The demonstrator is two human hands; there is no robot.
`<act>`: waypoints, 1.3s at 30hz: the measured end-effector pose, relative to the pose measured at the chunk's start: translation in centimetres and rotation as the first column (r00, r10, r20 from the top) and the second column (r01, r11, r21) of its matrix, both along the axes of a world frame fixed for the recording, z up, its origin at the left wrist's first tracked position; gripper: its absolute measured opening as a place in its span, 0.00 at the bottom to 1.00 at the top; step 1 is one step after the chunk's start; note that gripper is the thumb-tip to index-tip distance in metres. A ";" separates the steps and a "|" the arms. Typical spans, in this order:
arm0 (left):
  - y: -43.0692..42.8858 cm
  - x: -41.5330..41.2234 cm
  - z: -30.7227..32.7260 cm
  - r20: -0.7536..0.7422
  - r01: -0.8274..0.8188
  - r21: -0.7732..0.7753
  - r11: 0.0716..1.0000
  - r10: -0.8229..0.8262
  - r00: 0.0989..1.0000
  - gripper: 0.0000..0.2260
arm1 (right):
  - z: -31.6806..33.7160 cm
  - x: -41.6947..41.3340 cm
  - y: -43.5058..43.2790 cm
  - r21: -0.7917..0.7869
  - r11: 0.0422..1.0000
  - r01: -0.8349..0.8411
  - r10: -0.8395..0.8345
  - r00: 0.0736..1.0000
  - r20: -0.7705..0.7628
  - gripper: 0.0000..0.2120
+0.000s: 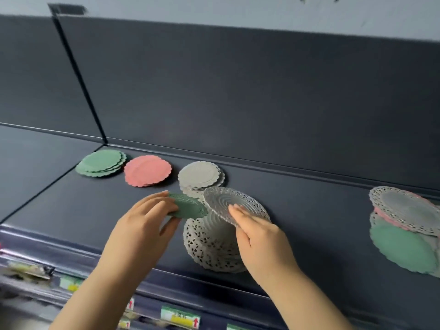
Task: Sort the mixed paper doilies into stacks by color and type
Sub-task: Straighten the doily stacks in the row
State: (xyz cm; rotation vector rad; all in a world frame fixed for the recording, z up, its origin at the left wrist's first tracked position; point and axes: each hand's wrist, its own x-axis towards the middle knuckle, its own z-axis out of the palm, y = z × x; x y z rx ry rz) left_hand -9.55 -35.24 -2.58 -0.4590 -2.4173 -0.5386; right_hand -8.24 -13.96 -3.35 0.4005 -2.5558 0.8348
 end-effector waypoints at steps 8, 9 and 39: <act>-4.6 -0.5 -0.6 0.031 -0.014 -0.011 1.000 0.015 0.999 0.11 | -1.2 0.3 -3.7 0.140 0.990 0.024 -0.039 0.994 0.105 0.13; -4.7 -0.5 -0.7 0.034 -0.021 -0.008 1.000 0.021 0.999 0.11 | -1.3 0.3 -3.7 0.131 0.991 0.018 -0.038 0.989 0.145 0.13; -14.9 -8.0 -0.4 0.035 0.072 -0.014 0.997 -0.072 0.997 0.17 | -0.5 -5.4 -16.2 0.149 0.989 0.002 -0.018 0.994 0.106 0.19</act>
